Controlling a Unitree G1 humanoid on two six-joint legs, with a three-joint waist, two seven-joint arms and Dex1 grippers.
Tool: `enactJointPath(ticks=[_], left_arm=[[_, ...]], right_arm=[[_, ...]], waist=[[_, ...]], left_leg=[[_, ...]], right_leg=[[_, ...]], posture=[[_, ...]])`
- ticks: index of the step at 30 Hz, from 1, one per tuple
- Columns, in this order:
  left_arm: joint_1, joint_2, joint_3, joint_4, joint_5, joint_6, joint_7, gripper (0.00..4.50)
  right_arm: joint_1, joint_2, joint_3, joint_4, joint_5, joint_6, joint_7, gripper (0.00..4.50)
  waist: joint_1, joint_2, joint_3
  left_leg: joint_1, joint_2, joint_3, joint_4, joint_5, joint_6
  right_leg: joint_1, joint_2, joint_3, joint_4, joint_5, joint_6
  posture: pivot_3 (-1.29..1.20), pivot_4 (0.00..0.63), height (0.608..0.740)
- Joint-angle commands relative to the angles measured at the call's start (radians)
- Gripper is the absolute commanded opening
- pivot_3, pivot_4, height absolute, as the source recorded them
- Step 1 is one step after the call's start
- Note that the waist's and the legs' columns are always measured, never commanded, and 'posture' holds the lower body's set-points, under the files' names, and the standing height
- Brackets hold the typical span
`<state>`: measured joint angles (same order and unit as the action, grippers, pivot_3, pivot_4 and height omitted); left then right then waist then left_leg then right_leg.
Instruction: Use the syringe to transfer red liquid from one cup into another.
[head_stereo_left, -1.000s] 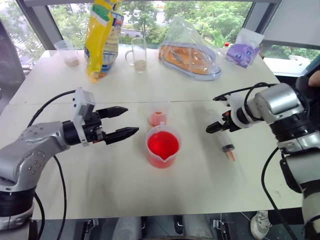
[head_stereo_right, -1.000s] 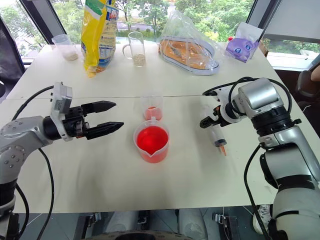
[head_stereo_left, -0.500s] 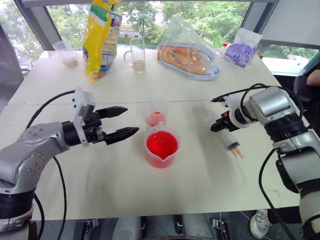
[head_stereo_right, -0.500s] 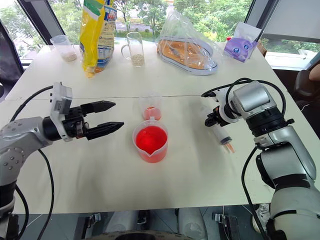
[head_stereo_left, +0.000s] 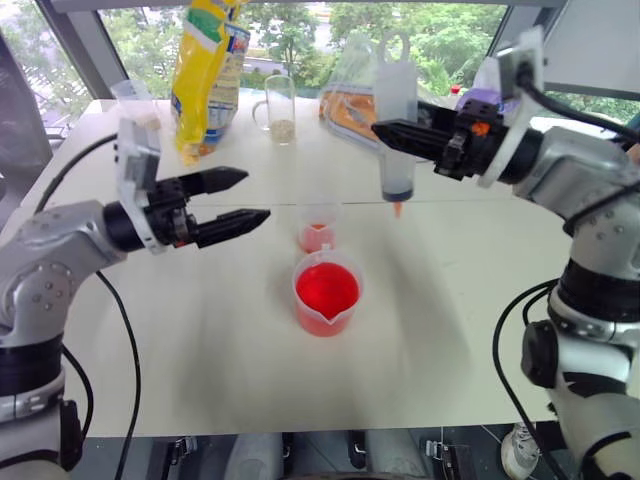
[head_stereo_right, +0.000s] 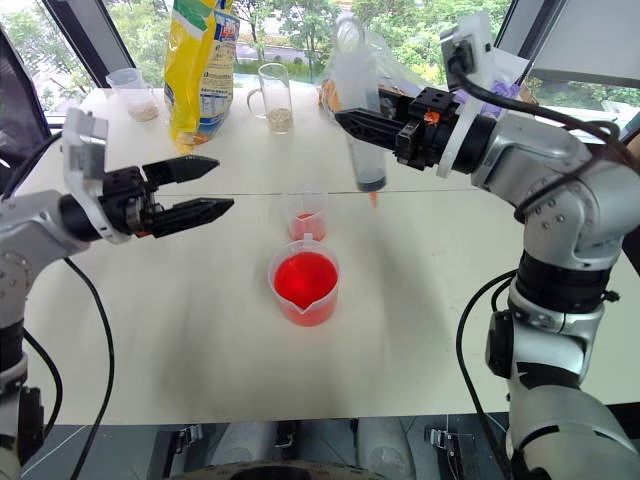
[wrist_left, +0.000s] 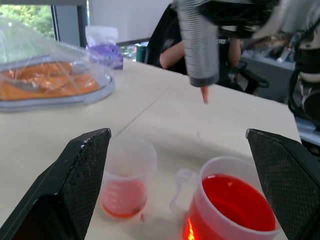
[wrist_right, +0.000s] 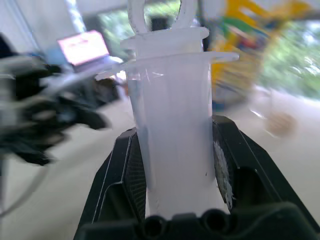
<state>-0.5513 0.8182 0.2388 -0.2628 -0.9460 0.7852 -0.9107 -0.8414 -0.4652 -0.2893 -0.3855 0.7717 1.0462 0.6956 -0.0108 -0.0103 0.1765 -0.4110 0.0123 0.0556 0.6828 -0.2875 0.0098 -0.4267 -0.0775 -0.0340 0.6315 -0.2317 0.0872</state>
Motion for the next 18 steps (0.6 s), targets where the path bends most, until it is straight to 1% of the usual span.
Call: enactJointPath(ticks=[1, 3, 5, 10, 18], left_arm=[[-0.068, 0.013, -0.018, 0.04, 0.007, 0.002, -0.045, 4.5], [-0.101, 0.015, -0.035, 0.063, 0.014, 0.004, -0.068, 4.5], [-0.13, 0.014, -0.049, 0.078, 0.021, 0.008, -0.087, 4.5], [-0.194, 0.0, -0.072, 0.091, 0.006, 0.04, -0.113, 4.5], [-0.267, -0.023, -0.082, 0.078, -0.04, 0.113, -0.132, 4.5]], right_arm=[[0.067, 0.048, 0.007, -0.089, 0.078, -0.093, 0.022, 1.45], [0.121, 0.059, 0.053, -0.101, 0.063, -0.152, 0.054, 1.45], [0.174, 0.06, 0.119, -0.098, 0.012, -0.237, 0.091, 1.45], [0.254, 0.064, 0.251, -0.055, -0.095, -0.417, 0.161, 1.45], [0.358, 0.072, 0.378, 0.052, -0.23, -0.642, 0.239, 1.45]], waist=[[-0.001, 0.0, 0.0], [-0.002, 0.0, 0.0], [-0.002, 0.0, 0.0], [-0.003, 0.0, 0.0], [-0.001, 0.0, 0.0]], left_leg=[[0.0, 0.0, 0.0, 0.0, 0.0, 0.0], [0.0, 0.0, 0.001, 0.0, 0.0, 0.0], [0.0, 0.0, 0.001, 0.0, 0.0, 0.0], [0.001, 0.0, 0.0, 0.0, 0.0, 0.0], [0.001, 0.0, 0.0, 0.0, 0.0, 0.0]], right_leg=[[0.0, 0.0, 0.0, 0.0, 0.0, 0.0], [0.0, 0.0, 0.0, 0.0, 0.0, 0.0], [0.0, 0.0, 0.0, 0.0, 0.0, 0.0], [0.0, 0.0, 0.0, 0.0, 0.0, 0.0], [0.0, 0.0, 0.0, 0.0, 0.0, 0.0]], posture=[[0.0, 0.15, 0.74], [0.0, 0.15, 0.74], [0.0, 0.15, 0.74], [0.0, 0.15, 0.74], [0.0, 0.15, 0.74]])
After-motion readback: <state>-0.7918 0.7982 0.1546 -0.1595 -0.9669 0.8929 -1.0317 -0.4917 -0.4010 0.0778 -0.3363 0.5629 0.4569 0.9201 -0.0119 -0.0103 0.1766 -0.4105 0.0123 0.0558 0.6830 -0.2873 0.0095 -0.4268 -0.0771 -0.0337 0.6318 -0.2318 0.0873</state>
